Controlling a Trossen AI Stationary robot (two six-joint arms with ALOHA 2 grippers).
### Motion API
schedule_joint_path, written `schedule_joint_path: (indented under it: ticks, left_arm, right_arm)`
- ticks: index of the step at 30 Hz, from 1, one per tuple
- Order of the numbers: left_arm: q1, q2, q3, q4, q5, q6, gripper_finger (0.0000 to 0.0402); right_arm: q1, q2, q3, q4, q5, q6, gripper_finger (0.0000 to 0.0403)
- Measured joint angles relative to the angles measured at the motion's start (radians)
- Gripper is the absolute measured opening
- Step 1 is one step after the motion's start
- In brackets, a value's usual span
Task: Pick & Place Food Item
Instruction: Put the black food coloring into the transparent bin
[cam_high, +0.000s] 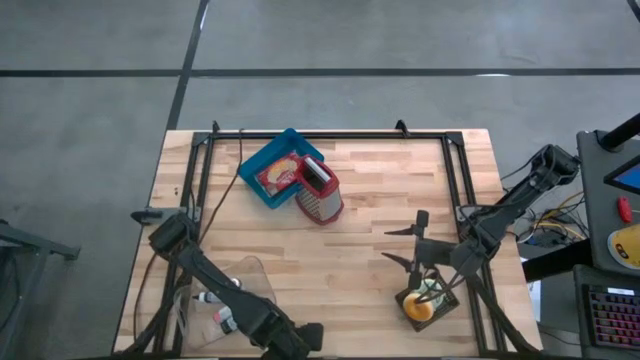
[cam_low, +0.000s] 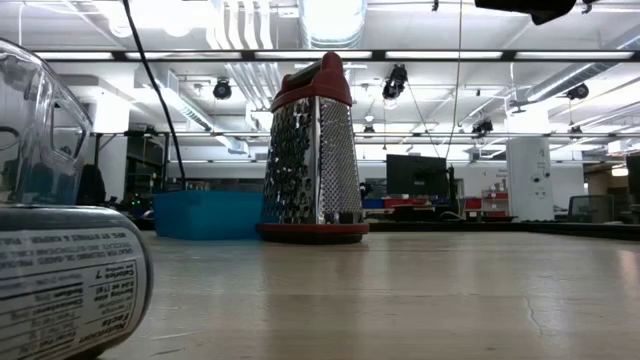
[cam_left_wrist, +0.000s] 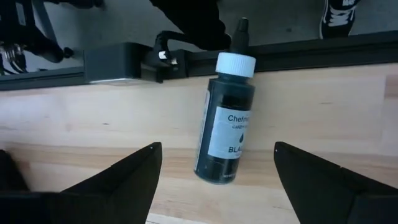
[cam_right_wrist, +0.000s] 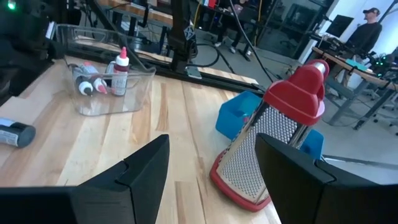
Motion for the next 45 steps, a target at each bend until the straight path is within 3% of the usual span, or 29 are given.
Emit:
schedule_joint_path:
  ticks: [7,13,21,45]
  left_arm:
    - [-0.002,0.063,0.023,-0.011,0.007,0.038,0.0314]
    - [-0.004,0.133,0.126,-0.130,-0.023,0.066,0.0314]
    - [-0.003,0.199,0.219,-0.165,0.010,0.109,0.0314]
    - [0.025,0.228,0.226,-0.156,0.067,0.163,0.0314]
  right_arm:
    - [0.001,0.000,0.038,-0.072,0.002,0.029,0.0233]
    - [0.001,0.000,0.049,-0.075,0.002,0.031,0.0233]
    - [0.000,0.000,0.050,-0.082,0.002,0.039,0.0233]
    - [0.000,0.000,0.049,-0.093,0.001,0.050,0.0233]
